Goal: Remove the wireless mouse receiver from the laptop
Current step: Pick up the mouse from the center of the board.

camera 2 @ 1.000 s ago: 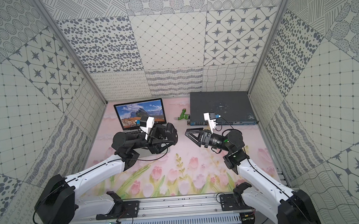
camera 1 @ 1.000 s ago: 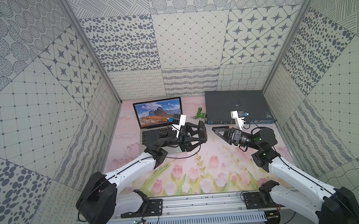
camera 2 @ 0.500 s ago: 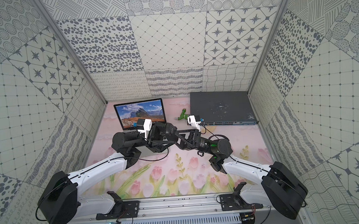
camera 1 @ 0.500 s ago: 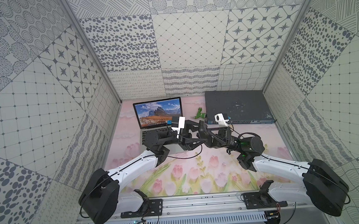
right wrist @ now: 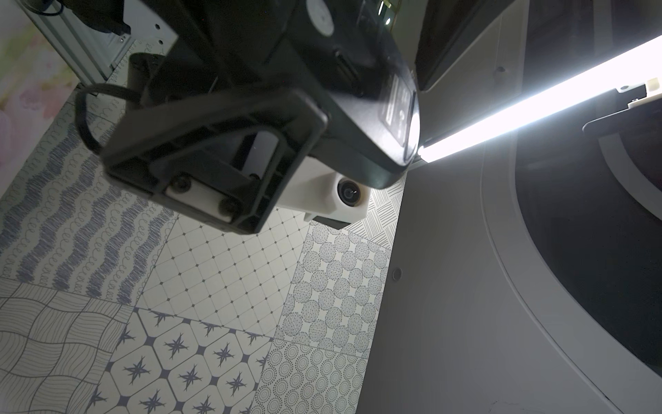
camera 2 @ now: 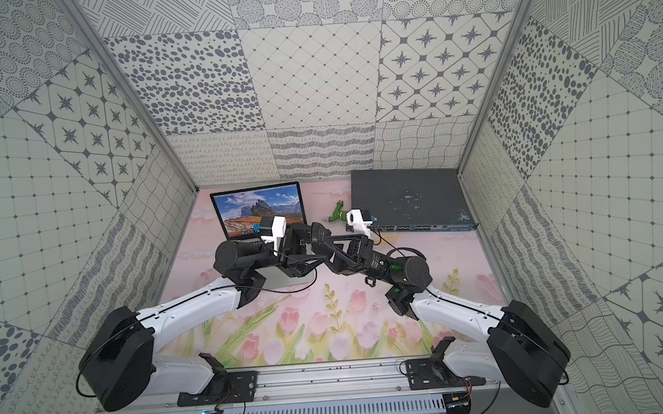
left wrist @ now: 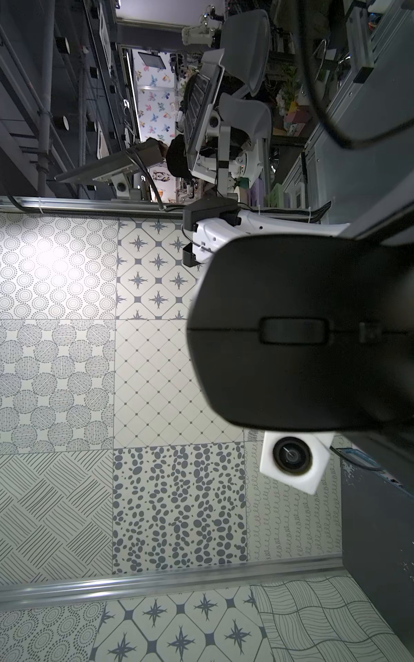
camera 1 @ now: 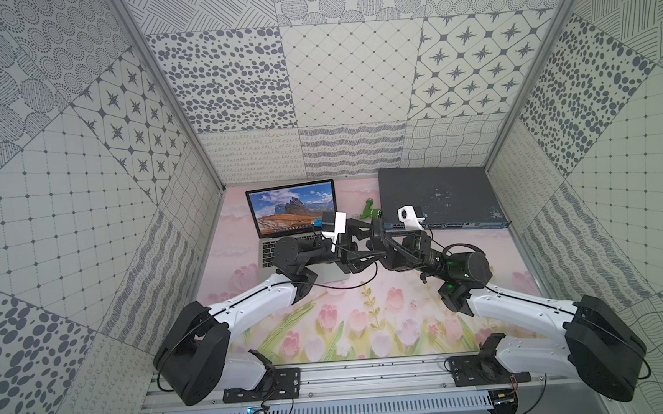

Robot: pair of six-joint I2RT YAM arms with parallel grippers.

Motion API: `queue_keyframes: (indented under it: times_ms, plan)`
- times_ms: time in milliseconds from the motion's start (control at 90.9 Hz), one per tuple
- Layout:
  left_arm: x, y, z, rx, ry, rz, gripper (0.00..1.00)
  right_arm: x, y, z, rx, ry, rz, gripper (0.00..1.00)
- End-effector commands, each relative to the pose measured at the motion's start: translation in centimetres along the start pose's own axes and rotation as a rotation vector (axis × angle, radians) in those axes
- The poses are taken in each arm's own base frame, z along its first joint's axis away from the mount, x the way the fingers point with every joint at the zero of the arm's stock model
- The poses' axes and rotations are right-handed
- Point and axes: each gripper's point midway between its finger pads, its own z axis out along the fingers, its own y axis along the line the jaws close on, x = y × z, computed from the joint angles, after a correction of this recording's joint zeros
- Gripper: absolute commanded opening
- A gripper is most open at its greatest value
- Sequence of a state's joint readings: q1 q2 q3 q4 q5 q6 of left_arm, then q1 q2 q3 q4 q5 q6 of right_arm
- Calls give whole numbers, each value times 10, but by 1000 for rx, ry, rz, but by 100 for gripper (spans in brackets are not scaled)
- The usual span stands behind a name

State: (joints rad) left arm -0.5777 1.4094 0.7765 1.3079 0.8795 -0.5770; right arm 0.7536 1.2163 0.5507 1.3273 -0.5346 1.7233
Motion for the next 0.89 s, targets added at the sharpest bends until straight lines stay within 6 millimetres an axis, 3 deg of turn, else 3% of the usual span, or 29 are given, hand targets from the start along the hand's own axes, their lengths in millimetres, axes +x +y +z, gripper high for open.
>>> queue_keyframes:
  times_ms: [0, 220, 330, 517, 682, 825, 880]
  plan:
    - [-6, -2, 1, 7, -22, 36, 51, 2, 28, 8, -92, 20, -46, 66]
    - [-2, -3, -1, 7, -14, 23, 52, -2, 24, 10, -83, 15, -47, 36]
    - [0, -3, -1, 11, -10, 14, 54, -2, 24, 12, -83, 22, -50, 27]
    - [9, 1, -7, -19, 0, -15, 63, -8, 23, 8, -75, 16, -69, 23]
    - [20, 19, -29, -142, -10, -164, 84, -30, 14, -6, -31, -31, -96, 22]
    - [51, 21, -56, -242, 9, -315, 97, -53, -4, -17, 32, -58, -121, 20]
    - [65, 19, -67, -290, 14, -374, 98, -59, -11, -19, 54, -54, -130, 19]
